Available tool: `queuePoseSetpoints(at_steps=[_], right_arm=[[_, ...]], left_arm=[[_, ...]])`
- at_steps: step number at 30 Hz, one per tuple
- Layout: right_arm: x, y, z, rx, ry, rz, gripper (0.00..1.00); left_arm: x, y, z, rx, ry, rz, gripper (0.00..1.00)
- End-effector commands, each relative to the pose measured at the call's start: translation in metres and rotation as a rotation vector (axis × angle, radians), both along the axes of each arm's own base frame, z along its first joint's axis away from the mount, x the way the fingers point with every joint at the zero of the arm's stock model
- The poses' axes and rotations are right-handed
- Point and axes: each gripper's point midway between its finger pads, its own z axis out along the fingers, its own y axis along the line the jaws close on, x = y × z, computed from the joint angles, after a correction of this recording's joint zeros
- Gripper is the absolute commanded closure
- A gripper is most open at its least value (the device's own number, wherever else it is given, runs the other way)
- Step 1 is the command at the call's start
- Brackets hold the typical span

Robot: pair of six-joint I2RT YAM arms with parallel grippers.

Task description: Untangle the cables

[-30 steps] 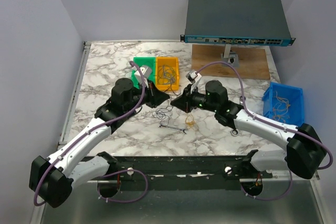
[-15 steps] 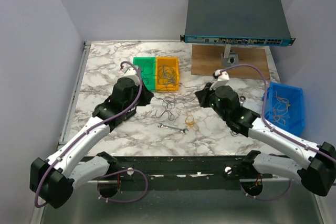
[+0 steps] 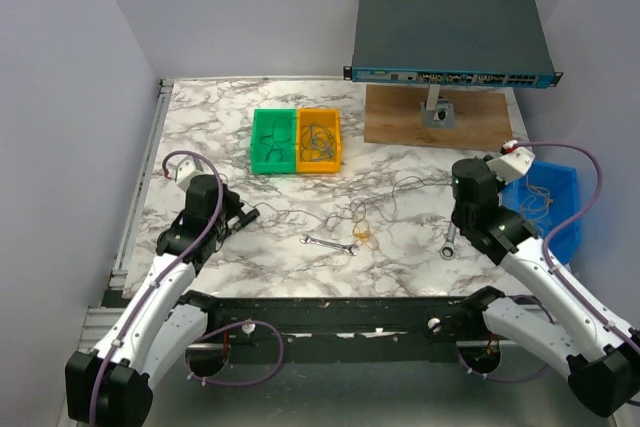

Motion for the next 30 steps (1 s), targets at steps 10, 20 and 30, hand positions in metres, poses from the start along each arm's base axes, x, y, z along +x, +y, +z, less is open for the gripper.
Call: queuePoseSetpoints(at_steps=[10, 20, 30], right_arm=[[0.000, -0.017, 0.041, -0.008, -0.088, -0.102, 0.99], [-0.026, -0.055, 0.058, -0.019, -0.177, -0.332, 0.99], [-0.021, -0.045, 0.062, 0.066, -0.229, -0.263, 0.99]], left_arm=[[0.006, 0.046, 0.073, 0.019, -0.167, 0.241, 1.00], [0.004, 0.117, 0.108, -0.043, -0.164, 0.503, 1.00], [0.009, 0.138, 0.128, -0.057, -0.210, 0.489, 1.00]])
